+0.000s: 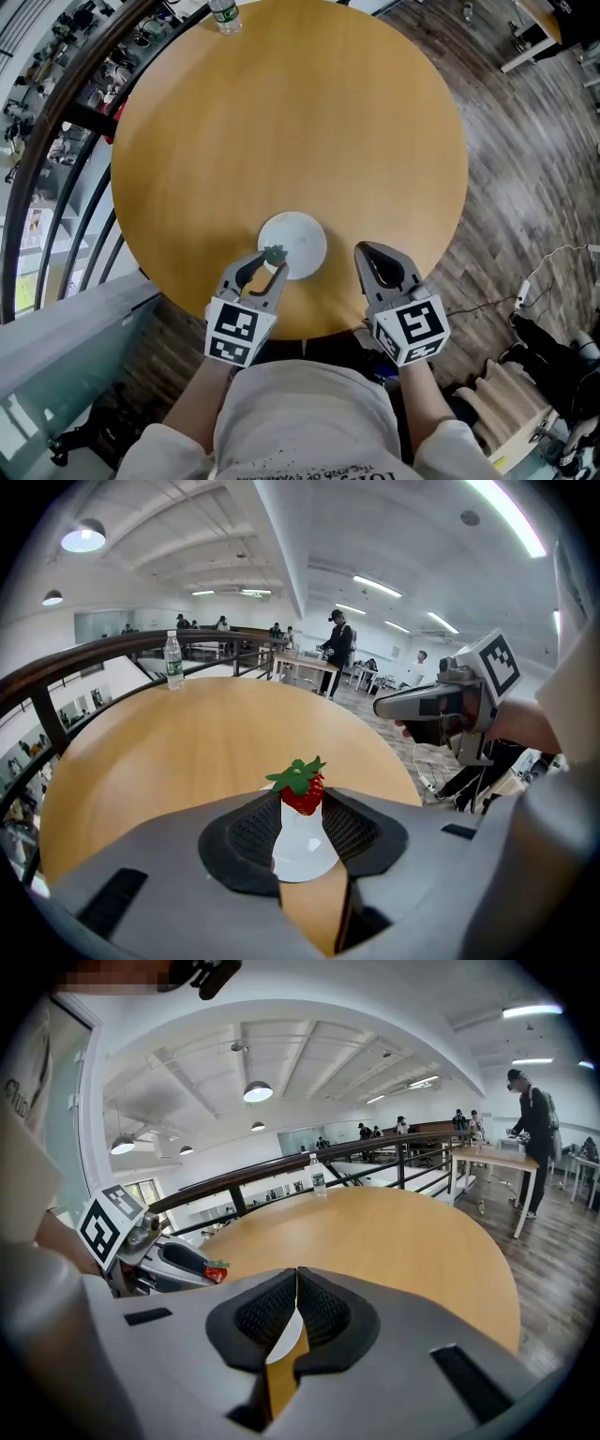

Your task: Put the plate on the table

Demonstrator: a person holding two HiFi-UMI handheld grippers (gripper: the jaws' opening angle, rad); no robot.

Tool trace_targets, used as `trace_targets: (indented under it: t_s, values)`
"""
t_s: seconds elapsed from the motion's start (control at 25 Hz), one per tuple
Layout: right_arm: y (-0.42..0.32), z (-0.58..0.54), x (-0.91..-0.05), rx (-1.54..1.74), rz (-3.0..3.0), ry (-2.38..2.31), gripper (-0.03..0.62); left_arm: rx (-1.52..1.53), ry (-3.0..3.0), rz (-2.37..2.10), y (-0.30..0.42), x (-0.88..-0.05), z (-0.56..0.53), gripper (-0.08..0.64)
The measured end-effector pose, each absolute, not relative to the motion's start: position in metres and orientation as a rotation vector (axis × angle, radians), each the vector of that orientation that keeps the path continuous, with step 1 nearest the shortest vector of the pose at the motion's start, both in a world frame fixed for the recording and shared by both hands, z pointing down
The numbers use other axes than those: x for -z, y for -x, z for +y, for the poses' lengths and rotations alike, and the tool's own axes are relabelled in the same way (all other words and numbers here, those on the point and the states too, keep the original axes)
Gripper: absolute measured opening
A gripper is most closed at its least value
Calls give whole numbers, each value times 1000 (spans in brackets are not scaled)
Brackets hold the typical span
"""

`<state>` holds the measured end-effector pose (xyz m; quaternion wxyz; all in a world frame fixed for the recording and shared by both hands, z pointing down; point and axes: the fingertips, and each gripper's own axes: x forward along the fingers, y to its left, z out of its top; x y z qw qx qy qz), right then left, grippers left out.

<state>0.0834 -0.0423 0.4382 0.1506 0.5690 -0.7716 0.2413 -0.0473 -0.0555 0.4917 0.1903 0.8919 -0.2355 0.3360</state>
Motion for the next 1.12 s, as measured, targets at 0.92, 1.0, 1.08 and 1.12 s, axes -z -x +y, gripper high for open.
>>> trace_targets:
  t_s: [0.92,1.0,1.08,1.12]
  values:
    - [-79,-50,-456,-757,-2229,-1637,25,-1148,-2452,-596,39,-553,-57,150]
    - [-80,-49,-456,-758,-2229,-1638,26,-1166,-2447,-591,39,-557,-55,150]
    - [-80,-49,-458,-759,-2232,-1636,25,-1183,-2442,-583,38,-560,-55,150]
    - [-79,-49,-459,-761,-2233,-1634,25,-1194,-2438,-579,39,-562,-55,150]
